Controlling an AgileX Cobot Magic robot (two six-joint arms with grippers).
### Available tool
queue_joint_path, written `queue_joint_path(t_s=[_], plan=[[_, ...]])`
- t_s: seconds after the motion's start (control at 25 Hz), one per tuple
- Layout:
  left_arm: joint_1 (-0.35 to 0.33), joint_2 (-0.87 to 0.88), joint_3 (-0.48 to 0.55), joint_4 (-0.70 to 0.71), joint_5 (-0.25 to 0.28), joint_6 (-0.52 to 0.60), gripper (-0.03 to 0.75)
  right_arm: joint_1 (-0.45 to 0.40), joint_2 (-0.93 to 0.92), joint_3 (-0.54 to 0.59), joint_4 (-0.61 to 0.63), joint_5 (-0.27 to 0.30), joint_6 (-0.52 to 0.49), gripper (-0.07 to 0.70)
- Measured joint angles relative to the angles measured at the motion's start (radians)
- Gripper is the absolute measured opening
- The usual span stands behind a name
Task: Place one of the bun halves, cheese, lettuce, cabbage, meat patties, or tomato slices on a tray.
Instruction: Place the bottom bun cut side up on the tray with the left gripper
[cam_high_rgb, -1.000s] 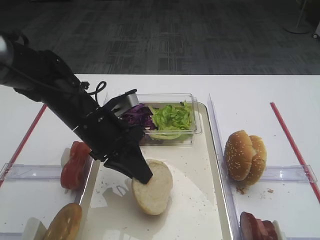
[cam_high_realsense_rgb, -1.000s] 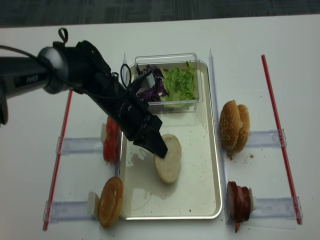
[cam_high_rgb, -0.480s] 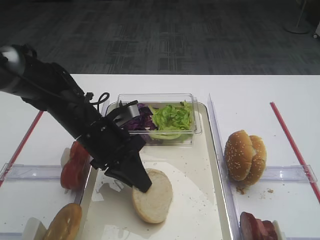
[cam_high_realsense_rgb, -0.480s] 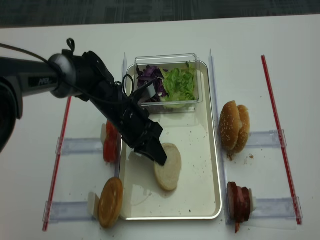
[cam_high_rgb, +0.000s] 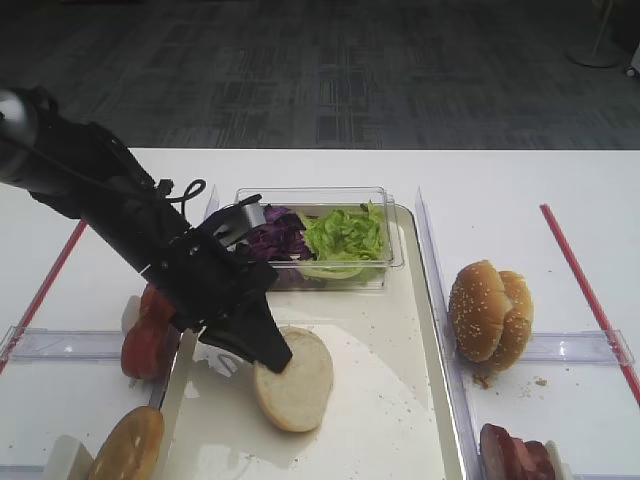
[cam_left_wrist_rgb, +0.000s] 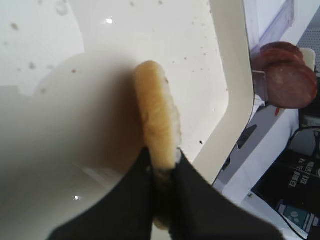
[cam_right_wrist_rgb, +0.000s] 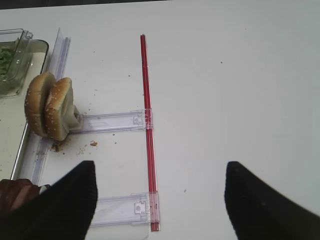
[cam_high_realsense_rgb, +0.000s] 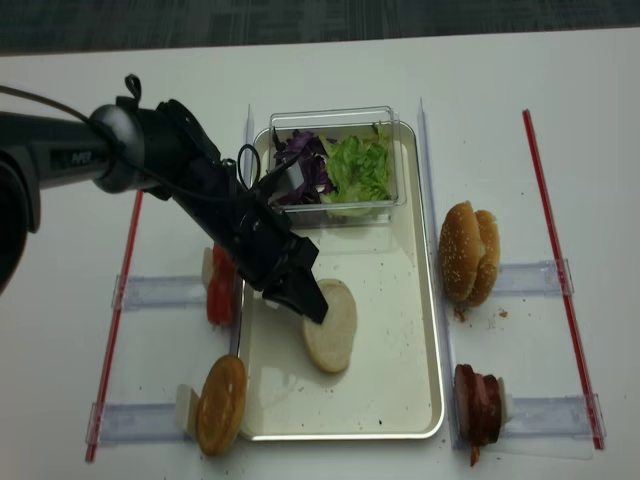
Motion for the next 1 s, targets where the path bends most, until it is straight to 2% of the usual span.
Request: queue_joint_path(t_s=[0.16,1.0], plan=[[0.02,0.0,0.0,-0.002,0.0,0.0,0.024,0.0,0.0,0.0,0.0,0.0,0.0,0.552],[0.02,0.0,0.0,-0.016,-0.001,-0.003,0.023,0.0,0.0,0.0,0.0,0.0,0.0,0.552]])
